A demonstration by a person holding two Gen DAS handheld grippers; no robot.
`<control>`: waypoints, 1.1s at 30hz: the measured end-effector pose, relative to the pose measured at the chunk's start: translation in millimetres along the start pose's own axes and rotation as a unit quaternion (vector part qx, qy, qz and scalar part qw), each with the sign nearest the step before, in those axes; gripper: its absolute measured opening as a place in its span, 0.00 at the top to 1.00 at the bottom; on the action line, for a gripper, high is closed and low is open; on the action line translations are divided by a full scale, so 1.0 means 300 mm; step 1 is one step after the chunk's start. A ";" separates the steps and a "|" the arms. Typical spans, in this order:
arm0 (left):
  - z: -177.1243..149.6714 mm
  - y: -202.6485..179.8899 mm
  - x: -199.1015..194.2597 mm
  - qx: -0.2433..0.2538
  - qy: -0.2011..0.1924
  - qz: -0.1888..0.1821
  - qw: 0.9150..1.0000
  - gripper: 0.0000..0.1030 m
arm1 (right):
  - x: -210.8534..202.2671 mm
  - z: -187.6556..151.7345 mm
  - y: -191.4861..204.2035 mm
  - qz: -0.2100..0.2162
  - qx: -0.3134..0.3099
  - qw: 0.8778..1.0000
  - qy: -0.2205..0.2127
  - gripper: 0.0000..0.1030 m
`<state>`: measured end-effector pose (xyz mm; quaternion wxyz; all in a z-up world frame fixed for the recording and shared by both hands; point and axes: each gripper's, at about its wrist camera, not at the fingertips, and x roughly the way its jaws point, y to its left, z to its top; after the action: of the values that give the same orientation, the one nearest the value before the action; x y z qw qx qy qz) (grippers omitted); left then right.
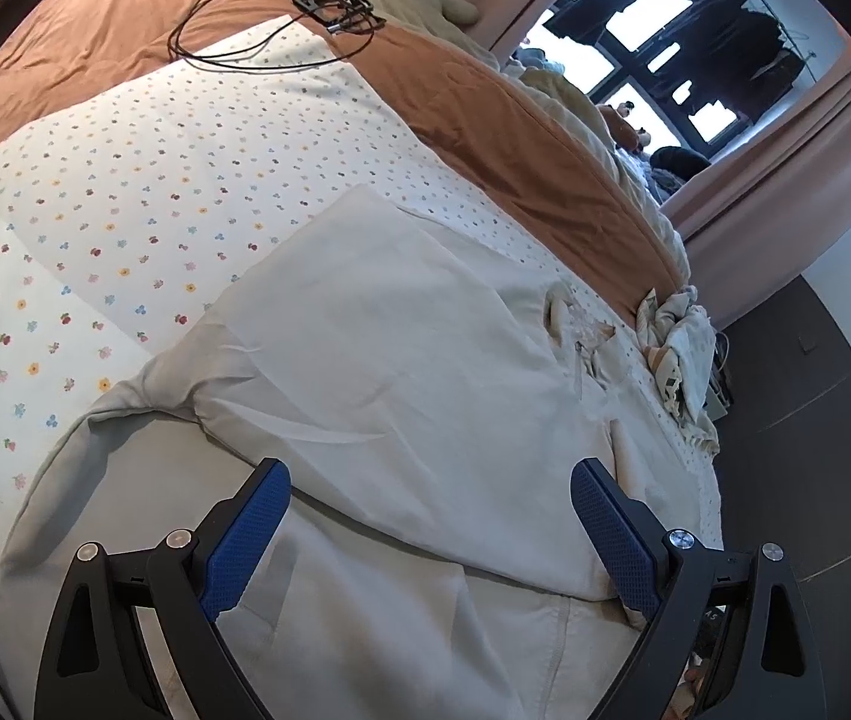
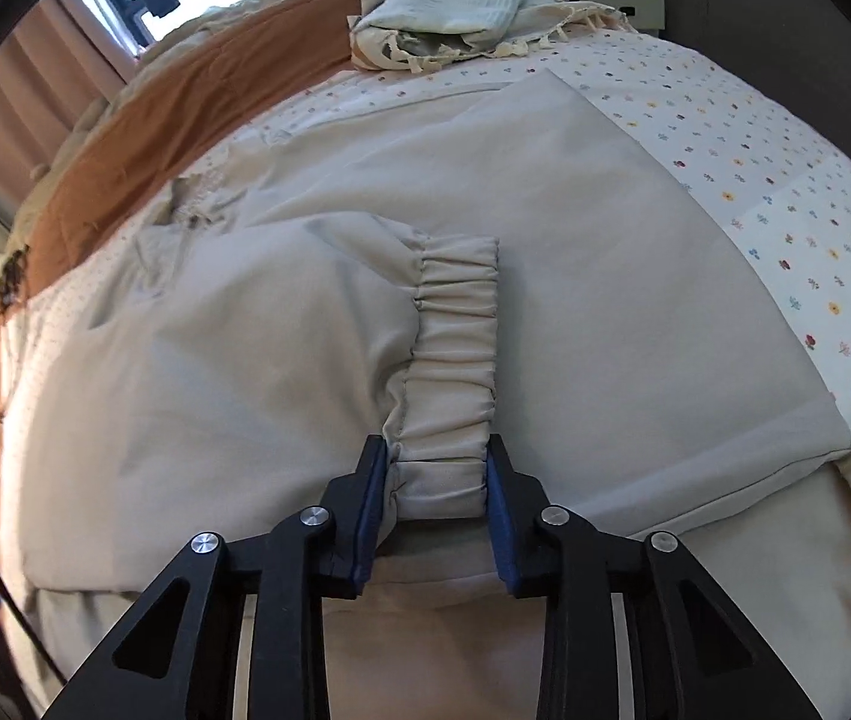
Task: Fold large clothes
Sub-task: 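Grasp the elasticated cuff with the right gripper and adjust it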
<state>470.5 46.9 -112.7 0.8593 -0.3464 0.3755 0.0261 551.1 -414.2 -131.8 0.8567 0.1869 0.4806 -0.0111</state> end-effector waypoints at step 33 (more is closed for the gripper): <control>0.124 0.217 -0.156 -0.083 -0.068 0.037 0.994 0.08 | -0.001 -0.196 0.782 0.242 -0.099 0.964 0.053 0.49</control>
<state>440.4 129.3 -101.4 0.8498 -0.3996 0.3248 0.1122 549.4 -176.8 -86.3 0.8215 0.2117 0.4645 0.2540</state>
